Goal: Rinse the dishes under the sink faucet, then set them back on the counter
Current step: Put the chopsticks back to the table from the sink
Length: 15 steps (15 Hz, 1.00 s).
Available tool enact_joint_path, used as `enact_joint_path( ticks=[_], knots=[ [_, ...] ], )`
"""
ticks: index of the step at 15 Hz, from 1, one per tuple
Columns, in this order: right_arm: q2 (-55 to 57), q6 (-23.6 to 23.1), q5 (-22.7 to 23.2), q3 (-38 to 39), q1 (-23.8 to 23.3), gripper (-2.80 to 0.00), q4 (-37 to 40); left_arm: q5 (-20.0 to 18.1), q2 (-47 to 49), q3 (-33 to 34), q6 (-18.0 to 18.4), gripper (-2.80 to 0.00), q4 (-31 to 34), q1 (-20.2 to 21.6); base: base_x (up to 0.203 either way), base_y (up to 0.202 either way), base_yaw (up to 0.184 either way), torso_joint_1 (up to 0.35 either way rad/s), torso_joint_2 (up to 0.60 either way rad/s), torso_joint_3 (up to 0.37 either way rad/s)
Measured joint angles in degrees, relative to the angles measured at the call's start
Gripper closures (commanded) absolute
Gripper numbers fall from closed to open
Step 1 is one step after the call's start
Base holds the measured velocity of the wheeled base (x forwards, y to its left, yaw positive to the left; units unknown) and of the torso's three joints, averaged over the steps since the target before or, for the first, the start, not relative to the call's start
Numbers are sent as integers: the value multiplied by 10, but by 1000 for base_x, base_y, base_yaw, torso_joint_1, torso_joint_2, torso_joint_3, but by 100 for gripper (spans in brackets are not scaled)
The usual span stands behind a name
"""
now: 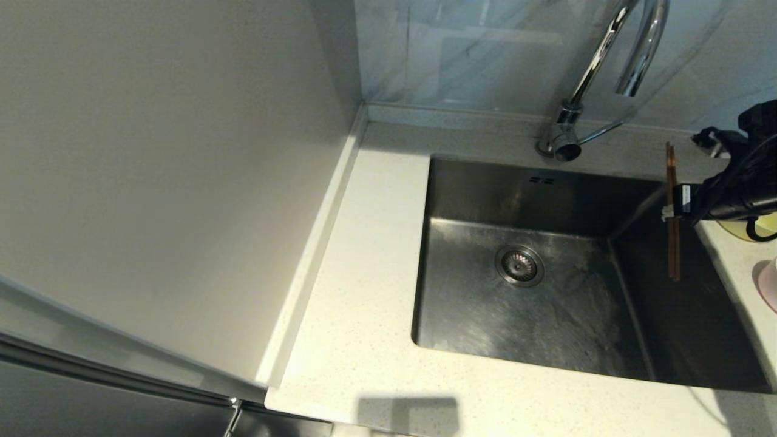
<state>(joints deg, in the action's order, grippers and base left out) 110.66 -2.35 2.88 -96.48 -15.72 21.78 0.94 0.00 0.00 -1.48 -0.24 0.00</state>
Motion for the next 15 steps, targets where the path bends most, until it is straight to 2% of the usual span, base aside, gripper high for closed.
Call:
enact_joint_path(
  ticks=[6,12,15],
  knots=[
    [-69,92,8,7,-42,0,-88,0,0,0,0,0,0,0,0,0,0,0,0,0],
    [-101,131,11,3,-79,0,-247,0,0,0,0,0,0,0,0,0,0,0,0,0],
    [-110,133,10,20,-83,0,-266,0,0,0,0,0,0,0,0,0,0,0,0,0]
  ],
)
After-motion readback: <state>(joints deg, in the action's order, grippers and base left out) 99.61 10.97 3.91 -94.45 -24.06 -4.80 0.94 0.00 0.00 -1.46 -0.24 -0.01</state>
